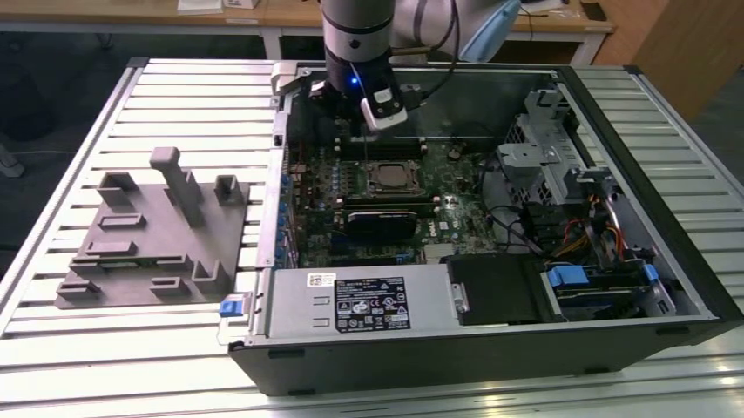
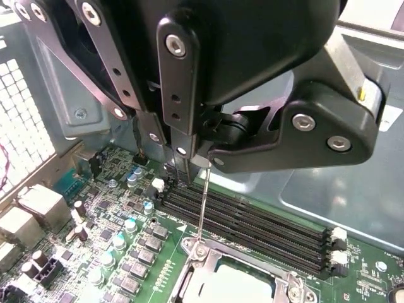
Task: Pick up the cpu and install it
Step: 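Install the first cpu locking lever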
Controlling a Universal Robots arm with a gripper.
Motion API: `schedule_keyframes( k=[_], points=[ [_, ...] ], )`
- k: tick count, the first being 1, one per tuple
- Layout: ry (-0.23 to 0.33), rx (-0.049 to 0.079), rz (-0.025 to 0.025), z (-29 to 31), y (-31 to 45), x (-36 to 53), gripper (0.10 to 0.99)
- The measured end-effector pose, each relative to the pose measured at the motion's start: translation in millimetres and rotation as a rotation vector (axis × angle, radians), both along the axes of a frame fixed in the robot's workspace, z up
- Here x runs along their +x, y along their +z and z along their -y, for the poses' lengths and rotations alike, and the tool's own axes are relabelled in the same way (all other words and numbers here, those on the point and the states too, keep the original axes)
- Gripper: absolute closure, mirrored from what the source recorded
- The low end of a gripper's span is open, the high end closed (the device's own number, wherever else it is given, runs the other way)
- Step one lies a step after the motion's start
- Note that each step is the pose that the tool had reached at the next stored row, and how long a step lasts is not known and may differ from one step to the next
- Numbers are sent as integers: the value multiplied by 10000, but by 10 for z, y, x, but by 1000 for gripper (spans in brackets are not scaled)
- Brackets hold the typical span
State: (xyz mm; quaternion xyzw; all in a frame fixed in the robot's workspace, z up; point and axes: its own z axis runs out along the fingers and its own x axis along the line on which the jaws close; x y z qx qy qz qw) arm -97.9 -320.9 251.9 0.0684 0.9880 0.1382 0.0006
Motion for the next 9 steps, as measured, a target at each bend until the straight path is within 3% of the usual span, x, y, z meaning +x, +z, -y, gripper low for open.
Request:
schedule_keyframes(
  k=[6,7,9],
  points=[
    [0,0,-10,0,0,230,980],
    [-2,0,-14,0,0,380,980],
    [-2,-2,-16,0,0,431,980]
  ],
)
